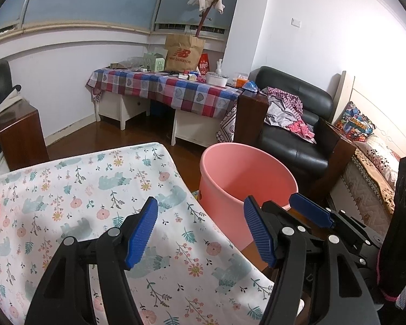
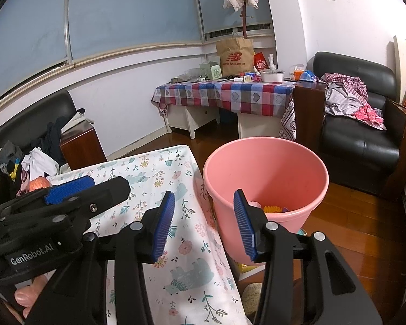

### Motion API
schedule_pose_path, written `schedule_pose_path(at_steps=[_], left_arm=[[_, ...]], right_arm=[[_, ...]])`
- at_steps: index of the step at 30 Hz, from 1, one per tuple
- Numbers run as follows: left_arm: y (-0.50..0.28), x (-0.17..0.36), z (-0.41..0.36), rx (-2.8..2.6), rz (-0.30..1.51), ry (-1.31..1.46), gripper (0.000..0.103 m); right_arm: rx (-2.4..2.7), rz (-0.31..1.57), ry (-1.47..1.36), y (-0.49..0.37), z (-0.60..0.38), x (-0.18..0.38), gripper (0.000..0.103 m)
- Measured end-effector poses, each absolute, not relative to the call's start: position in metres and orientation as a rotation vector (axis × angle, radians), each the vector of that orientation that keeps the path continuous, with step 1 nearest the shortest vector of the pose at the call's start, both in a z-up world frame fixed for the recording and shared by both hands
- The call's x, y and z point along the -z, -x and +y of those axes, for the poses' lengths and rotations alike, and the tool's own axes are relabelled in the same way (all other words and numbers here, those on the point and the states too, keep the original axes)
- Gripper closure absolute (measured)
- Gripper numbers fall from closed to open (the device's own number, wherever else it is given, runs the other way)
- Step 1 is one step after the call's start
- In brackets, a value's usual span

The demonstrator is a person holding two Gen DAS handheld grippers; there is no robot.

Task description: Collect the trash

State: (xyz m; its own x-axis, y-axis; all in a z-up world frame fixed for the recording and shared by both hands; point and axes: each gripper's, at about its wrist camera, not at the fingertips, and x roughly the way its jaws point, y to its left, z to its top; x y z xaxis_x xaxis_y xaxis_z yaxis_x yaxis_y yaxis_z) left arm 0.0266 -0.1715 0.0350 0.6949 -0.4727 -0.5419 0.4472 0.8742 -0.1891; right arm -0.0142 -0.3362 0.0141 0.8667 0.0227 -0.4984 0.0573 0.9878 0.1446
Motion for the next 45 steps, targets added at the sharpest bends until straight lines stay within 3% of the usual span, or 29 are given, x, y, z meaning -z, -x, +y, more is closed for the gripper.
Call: schedule_pose_path(at_steps=[28,45], left_arm=[[-0.035,-0.027,-0.147,0.444,0.659,0.042,0.038],[-0.065,0.013,0.026,-0.054,0.749,0.112,0.038]], right_arm=[[-0.068,0.579,-0.111,-0.001,-0.310,-0.006,0.057],[-0.660,0.792,0.223,-0.016,-0.177,0.022,0.057]])
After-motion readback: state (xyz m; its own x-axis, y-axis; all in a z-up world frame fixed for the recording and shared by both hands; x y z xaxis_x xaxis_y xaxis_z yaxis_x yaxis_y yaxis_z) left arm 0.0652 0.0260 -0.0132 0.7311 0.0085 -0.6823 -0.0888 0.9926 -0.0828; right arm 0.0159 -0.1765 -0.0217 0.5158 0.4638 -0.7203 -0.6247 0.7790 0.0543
